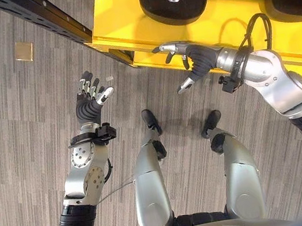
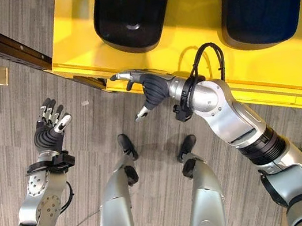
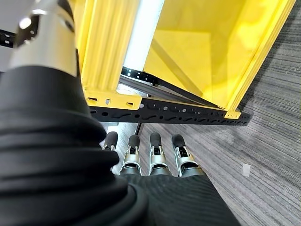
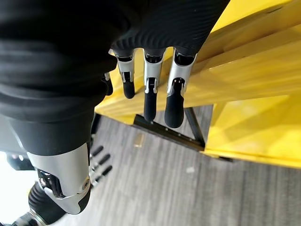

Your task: Move parts from the plastic box to the shelf.

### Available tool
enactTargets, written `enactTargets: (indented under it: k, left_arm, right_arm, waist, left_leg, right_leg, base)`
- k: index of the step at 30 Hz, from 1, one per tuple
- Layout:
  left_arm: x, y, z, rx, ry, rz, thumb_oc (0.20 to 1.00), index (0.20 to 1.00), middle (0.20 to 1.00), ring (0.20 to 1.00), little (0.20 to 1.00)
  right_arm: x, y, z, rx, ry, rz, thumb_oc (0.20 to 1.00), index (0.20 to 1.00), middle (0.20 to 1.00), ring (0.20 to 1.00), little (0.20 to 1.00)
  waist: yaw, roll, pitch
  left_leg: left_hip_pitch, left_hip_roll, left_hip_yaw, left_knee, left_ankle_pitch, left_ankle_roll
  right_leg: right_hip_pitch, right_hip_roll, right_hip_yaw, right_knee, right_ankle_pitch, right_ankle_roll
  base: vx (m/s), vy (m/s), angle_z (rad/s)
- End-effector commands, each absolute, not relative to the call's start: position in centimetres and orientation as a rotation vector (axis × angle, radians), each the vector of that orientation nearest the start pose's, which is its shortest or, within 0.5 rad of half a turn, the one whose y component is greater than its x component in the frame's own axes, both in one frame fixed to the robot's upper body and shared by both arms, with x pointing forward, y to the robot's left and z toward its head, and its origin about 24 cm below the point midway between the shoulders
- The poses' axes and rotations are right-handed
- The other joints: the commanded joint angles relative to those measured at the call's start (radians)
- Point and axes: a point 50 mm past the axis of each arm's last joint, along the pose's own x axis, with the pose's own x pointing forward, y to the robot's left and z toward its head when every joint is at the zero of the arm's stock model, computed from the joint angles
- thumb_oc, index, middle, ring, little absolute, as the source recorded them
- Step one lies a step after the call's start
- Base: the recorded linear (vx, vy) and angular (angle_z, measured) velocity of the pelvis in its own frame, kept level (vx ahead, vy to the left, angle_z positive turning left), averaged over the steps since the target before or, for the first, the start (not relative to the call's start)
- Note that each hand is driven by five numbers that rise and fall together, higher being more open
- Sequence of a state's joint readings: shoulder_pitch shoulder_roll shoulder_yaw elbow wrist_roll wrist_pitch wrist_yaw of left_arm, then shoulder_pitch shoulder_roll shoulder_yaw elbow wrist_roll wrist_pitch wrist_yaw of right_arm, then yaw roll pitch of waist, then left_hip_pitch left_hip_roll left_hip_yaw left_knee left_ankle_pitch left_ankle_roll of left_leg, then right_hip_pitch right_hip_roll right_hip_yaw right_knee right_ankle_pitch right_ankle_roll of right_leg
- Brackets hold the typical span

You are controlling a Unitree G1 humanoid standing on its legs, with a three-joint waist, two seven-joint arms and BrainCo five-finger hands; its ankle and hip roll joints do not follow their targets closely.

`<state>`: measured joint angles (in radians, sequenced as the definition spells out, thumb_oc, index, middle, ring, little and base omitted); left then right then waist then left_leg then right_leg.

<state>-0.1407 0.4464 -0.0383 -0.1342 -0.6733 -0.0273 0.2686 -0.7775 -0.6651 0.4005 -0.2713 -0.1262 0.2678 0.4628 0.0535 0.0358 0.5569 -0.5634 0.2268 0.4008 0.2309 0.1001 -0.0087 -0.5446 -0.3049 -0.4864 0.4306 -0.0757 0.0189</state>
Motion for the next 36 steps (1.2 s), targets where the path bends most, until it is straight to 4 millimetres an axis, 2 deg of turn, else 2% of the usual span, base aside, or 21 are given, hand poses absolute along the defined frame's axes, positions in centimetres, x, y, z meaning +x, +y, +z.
enactTargets:
  k: [1, 8, 18, 36]
  left_arm:
    - [26.9, 20.9, 13.9, -0.194, -0.311, 0.081, 1.0, 1.0, 1.0, 1.0, 1.0]
    - [27.1, 21.0, 14.0, -0.191, -0.309, 0.079, 1.0, 1.0, 1.0, 1.0, 1.0]
    - [27.4, 21.1, 14.1, -0.213, -0.303, 0.087, 1.0, 1.0, 1.0, 1.0, 1.0]
    - [27.7, 21.0, 14.0, -0.256, -0.279, 0.077, 1.0, 1.0, 1.0, 1.0, 1.0]
  right_arm:
    - [29.9, -10.4, 26.7, -0.984, -0.585, 0.57, 1.0, 1.0, 1.0, 1.0, 1.0]
    - [31.1, -11.6, 26.9, -0.966, -0.533, 0.502, 1.0, 1.0, 1.0, 1.0, 1.0]
    - [32.7, -12.8, 25.9, -0.93, -0.41, 0.435, 1.0, 1.0, 1.0, 1.0, 1.0]
    - [33.9, -13.5, 25.5, -0.829, -0.348, 0.387, 1.0, 1.0, 1.0, 1.0, 1.0]
  waist:
    - [0.01, 0.001, -0.037]
    - [0.009, 0.001, -0.037]
    - [0.01, -0.003, -0.037]
    - [0.016, -0.012, -0.037]
  left_leg:
    - [0.045, 0.094, 0.071, 0.043, -0.105, -0.141]
    - [0.043, 0.094, 0.07, 0.045, -0.105, -0.141]
    - [0.037, 0.092, 0.066, 0.046, -0.102, -0.139]
    - [0.038, 0.085, 0.058, 0.049, -0.101, -0.136]
  right_leg:
    - [-0.065, -0.04, 0.033, -0.025, 0.002, 0.108]
    - [-0.069, -0.041, 0.032, -0.019, 0.0, 0.106]
    - [-0.073, -0.038, 0.033, -0.011, -0.004, 0.102]
    - [-0.07, -0.032, 0.031, 0.005, -0.011, 0.096]
  base:
    - [0.0, 0.0, 0.0]
    - [0.0, 0.0, 0.0]
    - [0.0, 0.0, 0.0]
    - [0.0, 0.0, 0.0]
